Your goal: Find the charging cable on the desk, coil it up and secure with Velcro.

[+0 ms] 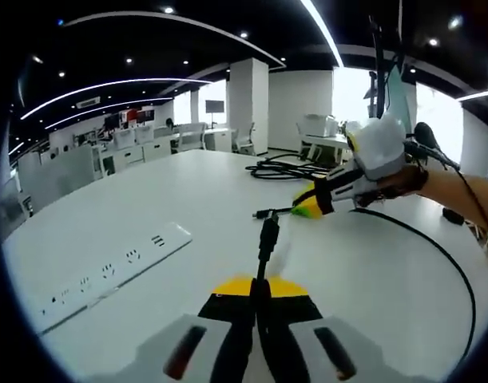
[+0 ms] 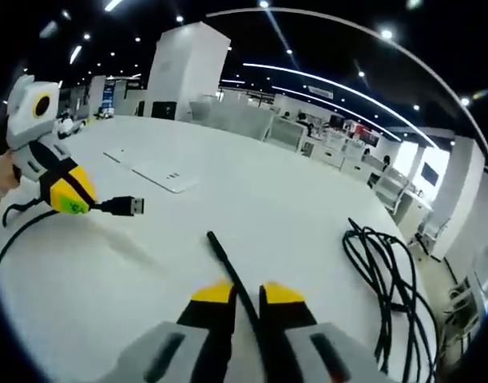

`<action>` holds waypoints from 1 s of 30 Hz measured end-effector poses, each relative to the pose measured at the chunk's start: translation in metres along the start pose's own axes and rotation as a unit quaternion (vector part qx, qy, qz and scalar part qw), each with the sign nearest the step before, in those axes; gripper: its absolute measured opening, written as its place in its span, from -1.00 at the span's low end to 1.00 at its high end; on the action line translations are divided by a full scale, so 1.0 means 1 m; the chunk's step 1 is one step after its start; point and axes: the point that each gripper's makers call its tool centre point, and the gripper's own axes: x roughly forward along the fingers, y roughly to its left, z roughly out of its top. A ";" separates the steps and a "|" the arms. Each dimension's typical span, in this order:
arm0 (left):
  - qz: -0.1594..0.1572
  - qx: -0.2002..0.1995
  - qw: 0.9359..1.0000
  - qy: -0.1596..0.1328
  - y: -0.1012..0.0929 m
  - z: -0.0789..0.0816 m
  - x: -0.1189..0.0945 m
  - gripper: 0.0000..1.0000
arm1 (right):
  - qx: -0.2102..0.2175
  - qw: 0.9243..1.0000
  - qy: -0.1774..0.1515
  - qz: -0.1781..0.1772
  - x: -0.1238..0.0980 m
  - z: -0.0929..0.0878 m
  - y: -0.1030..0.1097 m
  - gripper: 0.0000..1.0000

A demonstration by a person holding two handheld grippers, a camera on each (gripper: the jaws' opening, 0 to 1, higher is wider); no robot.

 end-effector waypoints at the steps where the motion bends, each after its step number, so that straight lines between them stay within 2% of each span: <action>1: 0.001 -0.001 1.000 0.000 0.001 0.000 0.000 -0.91 | -0.002 1.000 -0.001 0.000 0.000 0.000 0.000 -0.83; 7: 0.001 -0.005 1.000 -0.001 0.001 -0.001 0.001 -0.91 | -0.006 1.000 0.006 -0.009 -0.003 -0.001 0.004 -0.89; 9: -0.001 -0.005 1.000 -0.002 -0.001 0.000 0.000 -0.91 | 0.006 1.000 0.002 -0.014 -0.006 -0.001 0.004 -0.90; 10: -0.001 -0.005 1.000 -0.004 -0.001 0.002 -0.001 -0.91 | 0.007 1.000 0.002 -0.014 -0.007 -0.001 0.004 -0.96; 13: -0.002 -0.001 1.000 -0.011 0.000 0.007 -0.006 -0.91 | 0.061 0.997 -0.037 -0.017 -0.020 0.016 0.002 -0.96; 15: -0.002 -0.002 1.000 -0.015 0.001 0.008 -0.010 -0.91 | 0.047 0.998 -0.035 -0.026 -0.025 0.018 0.001 -0.96; 17: -0.004 -0.007 1.000 -0.016 0.001 0.005 -0.011 -0.91 | 0.011 0.999 -0.023 -0.042 -0.024 0.014 -0.005 -0.95; 18: -0.004 -0.010 1.000 -0.016 0.003 0.004 -0.011 -0.91 | 0.007 0.999 -0.028 -0.041 -0.024 0.014 -0.004 -0.95; 21: -0.005 -0.011 1.000 -0.016 0.004 0.004 -0.010 -0.91 | 0.008 0.999 -0.019 -0.028 -0.019 0.014 -0.004 -0.94; 23: -0.007 -0.012 1.000 -0.017 0.003 0.005 -0.009 -0.91 | 0.004 1.000 -0.021 -0.020 -0.012 0.018 -0.002 -0.85; 25: -0.007 -0.010 1.000 -0.017 0.003 0.006 -0.009 -0.91 | 0.007 1.000 -0.016 0.009 -0.004 0.021 0.008 -0.80; 28: -0.003 -0.010 1.000 -0.016 0.006 0.005 -0.009 -0.91 | -0.020 1.000 0.001 0.017 0.009 0.019 0.012 -0.78; 29: -0.003 -0.010 1.000 -0.016 0.008 0.004 -0.009 -0.91 | -0.041 0.999 0.010 0.019 0.016 0.016 0.013 -0.78; 30: -0.002 -0.011 1.000 -0.016 0.008 0.004 -0.008 -0.91 | -0.038 0.999 0.008 0.018 0.018 0.016 0.014 -0.80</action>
